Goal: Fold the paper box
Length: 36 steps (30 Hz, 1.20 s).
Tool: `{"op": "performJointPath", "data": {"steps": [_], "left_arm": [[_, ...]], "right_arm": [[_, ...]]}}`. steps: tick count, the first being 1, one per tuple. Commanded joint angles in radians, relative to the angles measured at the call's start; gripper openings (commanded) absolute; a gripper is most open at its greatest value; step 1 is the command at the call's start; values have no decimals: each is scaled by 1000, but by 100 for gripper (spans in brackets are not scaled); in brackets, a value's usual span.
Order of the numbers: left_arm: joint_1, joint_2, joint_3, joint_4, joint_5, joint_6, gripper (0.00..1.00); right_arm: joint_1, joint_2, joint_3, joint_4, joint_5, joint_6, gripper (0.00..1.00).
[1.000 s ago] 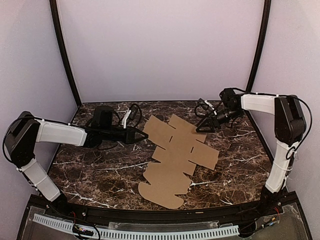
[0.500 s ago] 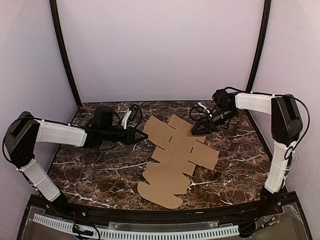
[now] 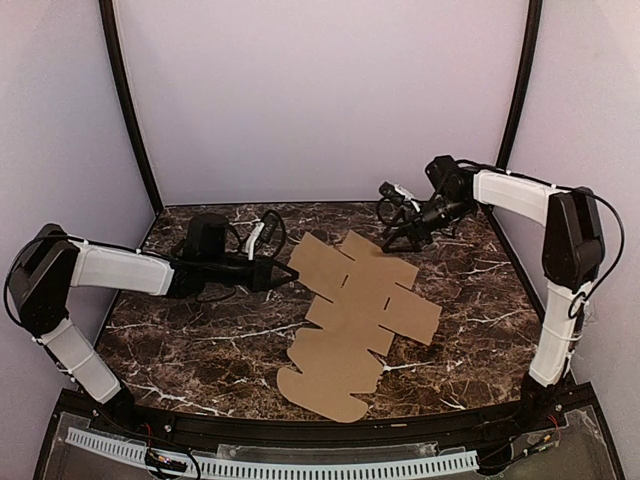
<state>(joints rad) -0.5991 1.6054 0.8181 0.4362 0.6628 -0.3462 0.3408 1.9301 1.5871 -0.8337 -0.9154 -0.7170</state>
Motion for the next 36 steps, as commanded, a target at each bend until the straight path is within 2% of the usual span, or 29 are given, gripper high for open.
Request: {"op": "performJointPath", "data": {"steps": [1, 5, 8, 12, 17, 22, 25, 27, 32, 34, 35, 36], "left_arm": [[-9, -45, 5, 18, 76, 25, 1], [-10, -61, 11, -4, 62, 39, 1], [-10, -68, 12, -14, 42, 54, 1], [-10, -68, 11, -3, 15, 52, 1], [-10, -40, 33, -24, 9, 51, 1], [-10, -18, 40, -16, -7, 39, 1], [-10, -14, 38, -5, -18, 35, 1], [-10, -13, 37, -4, -25, 33, 1], [-10, 4, 50, -27, -56, 32, 2], [-10, 9, 55, -54, -106, 29, 14], [-10, 10, 55, -74, -121, 30, 26], [-10, 8, 49, -79, -155, 29, 31]], "right_arm": [[-5, 91, 158, -71, 14, -20, 75], [-1, 218, 306, -306, -53, -136, 74], [5, 247, 341, -421, -86, -216, 70], [10, 234, 306, -467, -75, -257, 66], [10, 220, 263, -476, -80, -271, 48], [16, 198, 226, -438, -82, -245, 23], [26, 163, 186, -329, -37, -156, 7], [32, 129, 143, -235, 5, -88, 0], [55, 56, 45, -27, 136, 27, 0], [71, 34, 12, 38, 212, 54, 0], [80, 24, -4, 66, 247, 66, 0], [89, 16, -19, 93, 285, 75, 0]]}}
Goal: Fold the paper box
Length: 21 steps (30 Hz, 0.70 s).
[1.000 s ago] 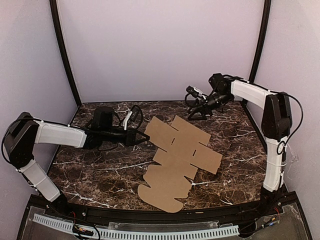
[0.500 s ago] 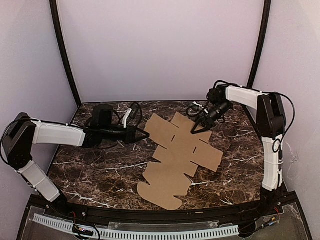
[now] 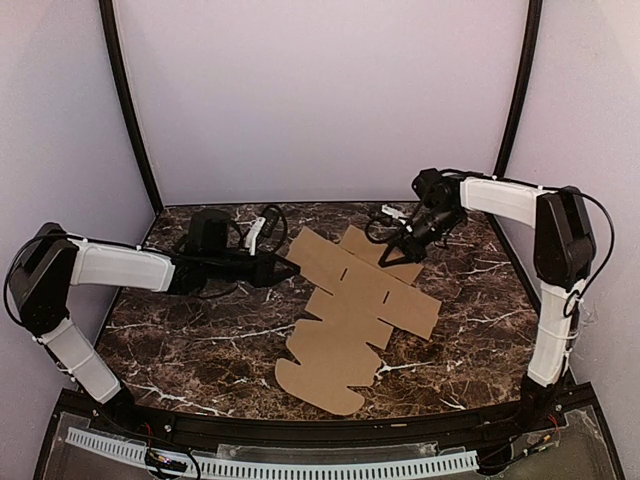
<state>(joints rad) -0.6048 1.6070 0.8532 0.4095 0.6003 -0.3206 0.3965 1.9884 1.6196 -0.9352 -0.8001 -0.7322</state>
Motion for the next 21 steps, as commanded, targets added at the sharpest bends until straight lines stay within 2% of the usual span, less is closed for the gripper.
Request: {"op": "performJointPath", "data": {"steps": [1, 3, 7, 13, 16, 21], "left_arm": [[-4, 5, 8, -51, -123, -4, 40], [-4, -24, -36, -35, -161, -19, 49], [-4, -123, -101, -21, -244, -27, 58], [-4, -259, -153, -59, -361, 92, 59], [-4, -258, -175, 12, -352, 145, 57], [-4, -175, -138, 95, -216, 139, 52]], "right_arm": [[44, -48, -64, 213, 220, 98, 0], [74, -51, -78, 228, 292, 93, 0], [154, -51, -106, 265, 430, 82, 0], [260, -25, -129, 305, 579, 78, 0], [282, -20, -117, 296, 566, 82, 0], [283, -39, -66, 200, 428, 64, 0]]}}
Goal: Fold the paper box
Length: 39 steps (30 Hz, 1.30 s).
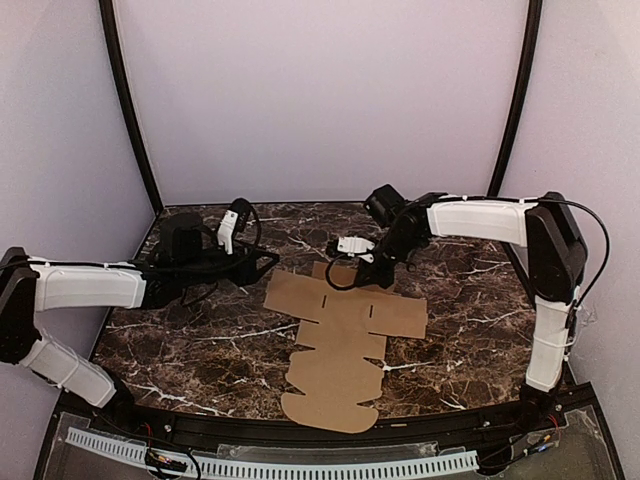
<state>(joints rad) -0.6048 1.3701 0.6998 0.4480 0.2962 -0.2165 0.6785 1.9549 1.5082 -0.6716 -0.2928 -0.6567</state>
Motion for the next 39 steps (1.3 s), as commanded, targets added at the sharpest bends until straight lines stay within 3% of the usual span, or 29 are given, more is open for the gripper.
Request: {"op": "performJointPath", "data": {"steps": [1, 5, 9, 16, 20, 29, 39], "left_arm": [[-6, 76, 32, 44, 110, 39, 51], [-27, 147, 145, -48, 199, 93, 51], [-59, 182, 214, -151, 183, 168, 50], [-97, 241, 295, -258, 168, 247, 34], [-117, 275, 330, -291, 159, 264, 34], [-166, 297, 360, -185, 41, 228, 13], [-252, 301, 398, -129, -113, 279, 2]], "right_arm": [[1, -10, 55, -83, -119, -14, 0], [1, -13, 89, -162, -207, -24, 0], [1, -16, 97, -194, -260, -24, 0], [-2, -17, 108, -200, -289, -6, 0], [-14, -17, 120, -204, -318, 5, 0], [-42, 1, 154, -199, -356, 70, 0], [-80, 34, 196, -170, -367, 199, 0]]}}
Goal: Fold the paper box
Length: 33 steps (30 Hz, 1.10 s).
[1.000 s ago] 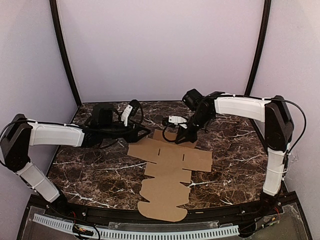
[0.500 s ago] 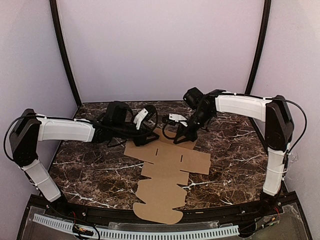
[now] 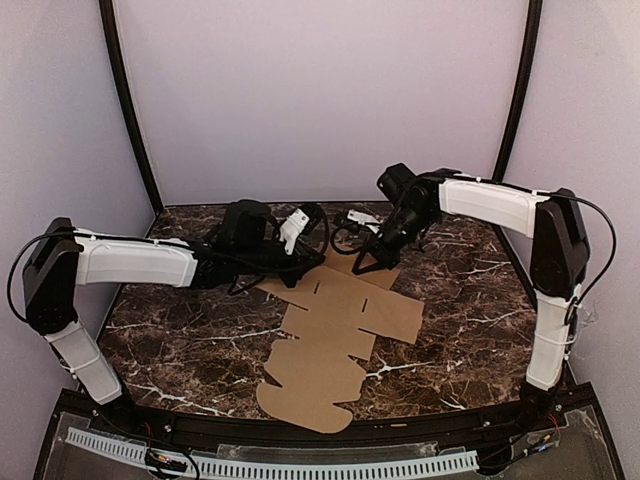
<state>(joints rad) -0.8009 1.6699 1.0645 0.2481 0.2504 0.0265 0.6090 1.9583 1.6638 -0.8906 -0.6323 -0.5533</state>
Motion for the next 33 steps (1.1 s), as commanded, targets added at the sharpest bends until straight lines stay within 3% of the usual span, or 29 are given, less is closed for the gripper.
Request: {"op": "performJointPath", "data": {"steps": [1, 9, 16, 20, 28, 30, 33], "left_arm": [[-64, 1, 31, 75, -85, 40, 2], [-143, 57, 53, 160, -204, 61, 5], [-171, 98, 126, 124, -193, 80, 26], [-173, 9, 115, 44, -160, 100, 42], [-152, -351, 27, -318, -139, 215, 68], [-99, -410, 27, -375, -125, 201, 75], [42, -411, 63, -447, -25, 160, 77]], "right_arm": [[-16, 32, 47, 50, -44, 110, 0], [-22, 36, 88, 46, -159, 157, 0], [-33, 24, 59, 47, -160, 136, 0], [-54, 12, 35, 50, -153, 111, 0], [-49, -66, -43, 67, -131, -43, 0], [-33, -87, -54, 59, -121, -116, 0], [1, -117, -72, 56, -87, -185, 0]]}}
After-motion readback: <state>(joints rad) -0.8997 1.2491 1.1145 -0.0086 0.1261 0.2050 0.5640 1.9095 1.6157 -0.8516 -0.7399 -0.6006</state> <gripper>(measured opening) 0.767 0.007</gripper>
